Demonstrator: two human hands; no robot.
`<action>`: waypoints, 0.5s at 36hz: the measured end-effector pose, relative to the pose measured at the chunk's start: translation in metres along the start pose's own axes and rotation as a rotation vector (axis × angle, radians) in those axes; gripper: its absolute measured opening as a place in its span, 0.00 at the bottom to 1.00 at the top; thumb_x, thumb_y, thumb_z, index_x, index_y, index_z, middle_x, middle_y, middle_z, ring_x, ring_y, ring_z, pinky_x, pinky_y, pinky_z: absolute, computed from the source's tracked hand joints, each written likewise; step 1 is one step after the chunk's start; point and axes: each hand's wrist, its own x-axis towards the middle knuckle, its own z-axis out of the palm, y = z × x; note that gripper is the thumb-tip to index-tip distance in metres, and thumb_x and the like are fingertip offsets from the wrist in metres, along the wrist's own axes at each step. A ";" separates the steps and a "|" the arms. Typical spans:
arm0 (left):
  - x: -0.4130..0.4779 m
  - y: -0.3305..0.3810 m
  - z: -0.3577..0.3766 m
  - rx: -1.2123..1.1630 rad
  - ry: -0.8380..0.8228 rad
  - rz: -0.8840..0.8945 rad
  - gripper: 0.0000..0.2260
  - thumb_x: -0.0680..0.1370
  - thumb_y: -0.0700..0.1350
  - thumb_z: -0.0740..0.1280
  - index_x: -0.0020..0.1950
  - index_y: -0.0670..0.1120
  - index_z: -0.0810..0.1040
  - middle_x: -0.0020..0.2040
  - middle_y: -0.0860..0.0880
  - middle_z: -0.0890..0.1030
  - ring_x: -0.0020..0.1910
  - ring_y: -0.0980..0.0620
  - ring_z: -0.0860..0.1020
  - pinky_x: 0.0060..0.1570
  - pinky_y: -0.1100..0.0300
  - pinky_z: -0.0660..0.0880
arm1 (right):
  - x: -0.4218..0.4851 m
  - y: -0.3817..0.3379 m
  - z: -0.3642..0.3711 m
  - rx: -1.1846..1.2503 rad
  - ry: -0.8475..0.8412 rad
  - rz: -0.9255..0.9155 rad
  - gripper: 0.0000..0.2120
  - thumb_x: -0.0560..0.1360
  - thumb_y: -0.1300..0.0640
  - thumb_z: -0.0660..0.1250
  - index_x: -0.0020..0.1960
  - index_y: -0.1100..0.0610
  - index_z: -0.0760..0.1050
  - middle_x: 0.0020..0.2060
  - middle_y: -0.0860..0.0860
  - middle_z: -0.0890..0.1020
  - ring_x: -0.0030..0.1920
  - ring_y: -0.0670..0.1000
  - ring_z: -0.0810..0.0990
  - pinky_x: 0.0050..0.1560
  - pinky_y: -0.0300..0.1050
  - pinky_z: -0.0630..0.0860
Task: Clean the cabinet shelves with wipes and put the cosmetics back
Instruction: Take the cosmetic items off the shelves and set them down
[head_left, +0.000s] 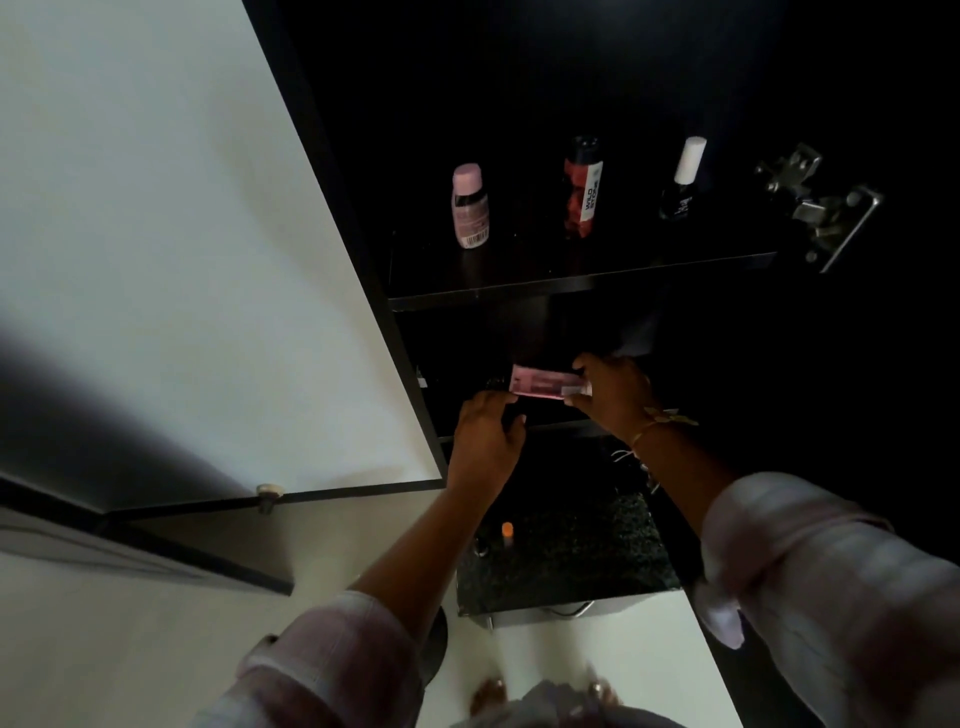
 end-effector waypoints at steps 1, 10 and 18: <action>-0.004 -0.002 0.000 -0.003 0.004 -0.006 0.13 0.79 0.46 0.65 0.63 0.47 0.75 0.61 0.48 0.75 0.63 0.50 0.71 0.63 0.55 0.71 | 0.000 0.001 0.002 0.021 -0.012 0.004 0.25 0.65 0.50 0.79 0.58 0.56 0.77 0.51 0.57 0.83 0.52 0.61 0.80 0.51 0.50 0.78; -0.038 -0.019 0.003 -0.056 0.044 -0.068 0.11 0.79 0.45 0.66 0.60 0.45 0.77 0.57 0.46 0.78 0.59 0.49 0.73 0.59 0.59 0.69 | -0.049 -0.013 0.028 0.356 0.094 0.204 0.12 0.74 0.49 0.70 0.42 0.58 0.80 0.33 0.55 0.79 0.35 0.56 0.78 0.32 0.44 0.69; -0.076 -0.047 0.015 -0.080 0.019 -0.192 0.09 0.78 0.44 0.65 0.58 0.46 0.76 0.53 0.48 0.77 0.55 0.49 0.75 0.55 0.52 0.74 | -0.152 -0.044 0.066 0.683 0.045 0.440 0.10 0.75 0.58 0.69 0.37 0.55 0.72 0.26 0.49 0.71 0.27 0.44 0.67 0.29 0.39 0.64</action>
